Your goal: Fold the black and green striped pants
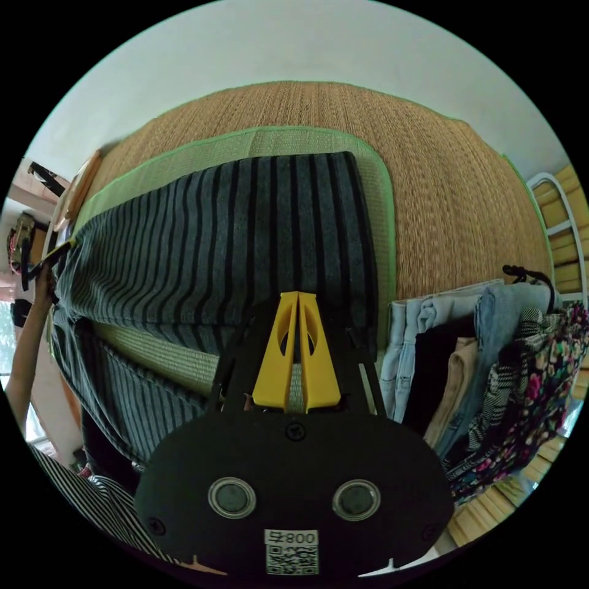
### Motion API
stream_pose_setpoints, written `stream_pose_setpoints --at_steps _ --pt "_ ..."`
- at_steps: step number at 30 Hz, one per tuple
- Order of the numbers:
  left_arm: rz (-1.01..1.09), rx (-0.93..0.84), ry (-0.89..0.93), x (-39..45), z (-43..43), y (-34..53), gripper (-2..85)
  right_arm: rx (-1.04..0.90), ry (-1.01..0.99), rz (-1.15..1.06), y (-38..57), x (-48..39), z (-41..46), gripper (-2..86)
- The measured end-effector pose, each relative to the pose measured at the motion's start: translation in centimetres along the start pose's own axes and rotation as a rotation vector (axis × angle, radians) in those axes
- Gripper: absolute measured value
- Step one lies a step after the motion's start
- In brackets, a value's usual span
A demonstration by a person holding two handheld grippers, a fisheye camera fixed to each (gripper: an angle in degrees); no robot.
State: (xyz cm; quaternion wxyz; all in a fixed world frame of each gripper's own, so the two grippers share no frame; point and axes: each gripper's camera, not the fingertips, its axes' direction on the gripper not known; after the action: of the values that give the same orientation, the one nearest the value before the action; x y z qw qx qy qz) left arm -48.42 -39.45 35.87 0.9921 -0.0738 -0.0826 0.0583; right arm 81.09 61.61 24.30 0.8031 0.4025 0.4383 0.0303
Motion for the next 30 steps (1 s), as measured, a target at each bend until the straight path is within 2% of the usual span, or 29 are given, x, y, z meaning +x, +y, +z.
stream_pose_setpoints --at_steps 3,6,7,9,11,14,18,21,23,25,30 --pt "-0.046 0.005 -0.221 -3.5 -1.5 2.6 0.0 -0.005 -0.018 0.005 1.0 -0.2 0.4 0.1" --pt "-0.033 -0.246 -0.285 -7.9 1.1 4.2 0.0 0.009 -0.136 0.117 1.2 0.8 0.5 0.1" --pt "-0.010 -0.243 -0.287 -9.0 0.5 5.0 0.0 0.008 -0.171 0.152 1.1 1.1 0.5 0.1" --pt "-0.043 -0.200 -0.248 -10.4 -1.8 6.0 0.0 0.018 -0.198 0.191 1.2 1.2 0.2 0.1" --pt "-0.053 -0.109 -0.115 -11.9 -5.6 8.5 0.0 0.058 -0.237 0.206 1.6 1.0 -0.7 0.1" --pt "-0.035 -0.103 0.002 -13.1 -8.9 13.6 0.0 0.117 -0.312 0.170 3.4 -0.5 -2.3 0.1" --pt "-0.088 -0.136 0.028 -15.1 -11.7 21.0 0.0 0.096 -0.332 0.098 8.7 -4.4 -3.4 0.1" --pt "-0.193 -0.232 0.037 -17.6 -11.8 26.4 0.0 0.036 -0.245 0.099 12.7 -6.9 -2.6 0.1" --pt "-0.259 -0.356 0.028 -19.3 -10.6 29.5 0.0 -0.012 -0.179 0.104 14.2 -8.0 -1.5 0.1" --pt "-0.267 -0.313 0.039 -20.3 -11.2 30.7 0.0 -0.087 -0.075 0.149 14.9 -8.7 0.3 0.1" --pt "-0.254 -0.365 0.021 -21.9 -12.6 31.4 0.0 -0.061 -0.130 0.177 12.3 -9.1 0.6 0.1"
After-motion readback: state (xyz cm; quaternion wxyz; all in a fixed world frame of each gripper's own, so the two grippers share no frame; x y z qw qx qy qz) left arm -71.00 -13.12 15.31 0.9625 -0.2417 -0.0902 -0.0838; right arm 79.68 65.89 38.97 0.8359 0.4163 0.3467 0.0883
